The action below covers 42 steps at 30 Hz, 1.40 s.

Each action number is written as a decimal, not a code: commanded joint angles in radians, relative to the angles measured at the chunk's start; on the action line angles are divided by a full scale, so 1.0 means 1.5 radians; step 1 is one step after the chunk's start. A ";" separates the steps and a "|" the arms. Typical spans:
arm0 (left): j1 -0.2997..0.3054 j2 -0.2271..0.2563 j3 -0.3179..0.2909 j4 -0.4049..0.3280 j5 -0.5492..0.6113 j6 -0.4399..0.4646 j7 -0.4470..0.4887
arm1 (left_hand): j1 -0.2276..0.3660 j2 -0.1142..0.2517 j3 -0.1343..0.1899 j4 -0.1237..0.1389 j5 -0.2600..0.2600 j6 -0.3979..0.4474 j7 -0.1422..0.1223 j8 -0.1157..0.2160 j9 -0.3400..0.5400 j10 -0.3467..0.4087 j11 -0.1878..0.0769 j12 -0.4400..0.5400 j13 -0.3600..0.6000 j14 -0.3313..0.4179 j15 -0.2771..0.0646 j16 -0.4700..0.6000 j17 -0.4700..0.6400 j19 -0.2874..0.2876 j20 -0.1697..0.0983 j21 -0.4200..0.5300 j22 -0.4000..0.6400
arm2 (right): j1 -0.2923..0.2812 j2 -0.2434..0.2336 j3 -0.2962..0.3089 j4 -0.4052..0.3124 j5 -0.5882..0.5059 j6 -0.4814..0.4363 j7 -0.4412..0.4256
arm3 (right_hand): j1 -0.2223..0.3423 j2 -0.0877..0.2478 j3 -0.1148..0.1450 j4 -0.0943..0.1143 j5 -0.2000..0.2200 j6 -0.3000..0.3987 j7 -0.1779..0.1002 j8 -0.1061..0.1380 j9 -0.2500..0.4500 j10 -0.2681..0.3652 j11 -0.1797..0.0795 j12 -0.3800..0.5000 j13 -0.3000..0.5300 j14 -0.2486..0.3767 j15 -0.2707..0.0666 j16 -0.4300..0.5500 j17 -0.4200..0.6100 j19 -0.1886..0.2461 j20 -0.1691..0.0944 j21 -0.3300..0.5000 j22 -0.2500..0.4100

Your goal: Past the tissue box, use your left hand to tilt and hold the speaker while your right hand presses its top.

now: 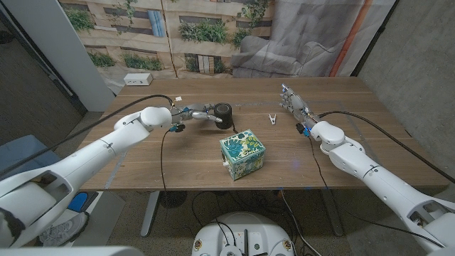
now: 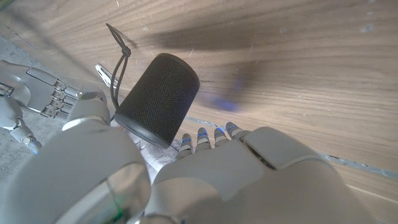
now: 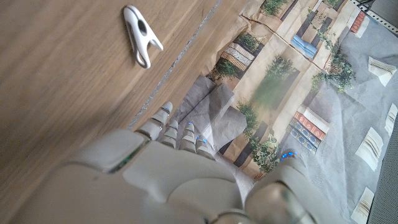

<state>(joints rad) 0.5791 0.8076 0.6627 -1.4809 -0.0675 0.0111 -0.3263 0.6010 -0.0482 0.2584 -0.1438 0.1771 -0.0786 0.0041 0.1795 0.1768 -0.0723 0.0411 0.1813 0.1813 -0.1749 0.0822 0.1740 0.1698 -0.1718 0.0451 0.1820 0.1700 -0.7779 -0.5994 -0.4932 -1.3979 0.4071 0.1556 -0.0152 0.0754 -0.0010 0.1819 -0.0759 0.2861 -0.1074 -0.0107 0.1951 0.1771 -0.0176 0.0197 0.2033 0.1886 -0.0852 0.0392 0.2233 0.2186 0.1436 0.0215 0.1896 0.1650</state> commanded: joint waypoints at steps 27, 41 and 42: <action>0.135 -0.017 -0.140 0.006 -0.157 -0.094 0.174 | -0.125 0.076 -0.003 0.053 0.008 0.084 0.020 0.019 0.000 0.059 -0.015 0.017 -0.001 0.040 -0.034 0.013 0.001 0.041 -0.054 0.020 0.001 | 0.000 0.005 -0.004 -0.017 -0.031 0.004 -0.031 | -0.010 0.002 -0.005 0.002 0.003 0.006 -0.002 -0.002 0.000 0.002 0.006 -0.001 0.001 -0.001 -0.003 -0.001 0.003 0.004 -0.004 -0.001 0.001; 0.159 -0.068 -0.164 0.055 -0.206 -0.166 0.212 | -0.151 0.093 -0.003 0.063 0.012 0.093 0.015 0.017 0.000 0.069 -0.017 0.016 -0.001 0.063 -0.040 0.014 0.001 0.063 -0.054 0.021 0.000 | -0.009 0.045 0.013 0.015 -0.014 0.047 -0.068 | -0.019 0.010 -0.007 0.008 0.004 0.022 0.003 0.001 0.000 0.020 0.000 0.003 0.001 0.014 -0.020 0.004 0.004 0.008 -0.015 -0.001 0.001; 0.162 -0.072 -0.167 0.057 -0.210 -0.170 0.217 | -0.153 0.095 -0.003 0.064 0.012 0.093 0.015 0.017 0.000 0.070 -0.017 0.016 -0.002 0.065 -0.041 0.015 0.001 0.063 -0.053 0.021 0.000 | -0.010 0.047 0.014 0.017 -0.013 0.050 -0.071 | -0.020 0.011 -0.007 0.009 0.004 0.023 0.004 0.001 0.000 0.026 0.000 0.005 0.001 0.017 -0.021 0.004 0.004 0.009 -0.015 -0.001 0.001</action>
<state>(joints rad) 0.7775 0.7720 0.4522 -1.4552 -0.3298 -0.1724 -0.0592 0.3838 0.0898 0.2512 -0.0531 0.1895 0.0522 0.0269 0.2051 0.1770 0.0195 0.0178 0.2004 0.1766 -0.0869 0.0227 0.1888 0.1701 -0.0804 -0.0354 0.2109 0.1675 -0.7820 -0.5730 -0.4911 -1.4092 0.3667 0.1649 -0.0683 0.0560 0.0164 0.1706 -0.0645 0.2861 -0.0801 -0.0052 0.1952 0.1771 0.0057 0.0184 0.2034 0.1868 -0.0638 0.0177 0.2233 0.2210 0.1520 0.0085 0.1897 0.1649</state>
